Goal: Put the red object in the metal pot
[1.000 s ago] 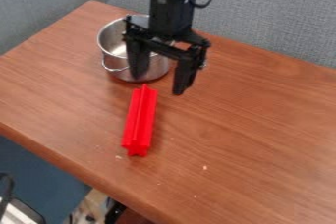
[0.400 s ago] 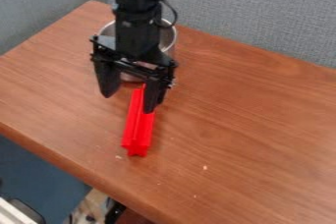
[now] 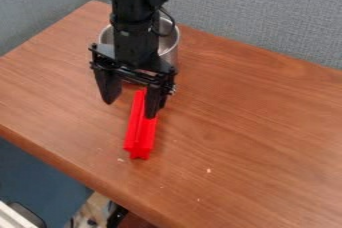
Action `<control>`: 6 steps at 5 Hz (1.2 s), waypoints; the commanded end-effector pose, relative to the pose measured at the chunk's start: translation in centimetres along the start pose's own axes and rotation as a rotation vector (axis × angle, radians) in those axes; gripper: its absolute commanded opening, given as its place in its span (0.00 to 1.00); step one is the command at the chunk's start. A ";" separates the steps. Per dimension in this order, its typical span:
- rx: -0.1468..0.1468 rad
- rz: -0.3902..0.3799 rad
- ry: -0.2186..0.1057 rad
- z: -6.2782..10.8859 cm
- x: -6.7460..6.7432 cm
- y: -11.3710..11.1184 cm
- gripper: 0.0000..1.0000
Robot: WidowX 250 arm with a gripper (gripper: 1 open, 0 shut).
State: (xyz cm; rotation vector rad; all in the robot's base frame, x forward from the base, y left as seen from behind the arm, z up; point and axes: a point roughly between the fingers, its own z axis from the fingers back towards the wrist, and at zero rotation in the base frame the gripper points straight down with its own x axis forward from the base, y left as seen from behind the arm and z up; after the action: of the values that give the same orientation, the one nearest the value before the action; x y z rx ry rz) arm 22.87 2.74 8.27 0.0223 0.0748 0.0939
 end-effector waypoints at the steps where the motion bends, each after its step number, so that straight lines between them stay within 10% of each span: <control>1: -0.006 0.020 -0.022 -0.1 0.3 0.4 1.00; 6: 0.004 0.033 -0.035 -3.7 1.1 -0.2 1.00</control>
State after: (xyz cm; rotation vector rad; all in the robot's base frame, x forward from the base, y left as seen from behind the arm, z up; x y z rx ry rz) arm 23.44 2.70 4.14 0.0229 0.0557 0.1359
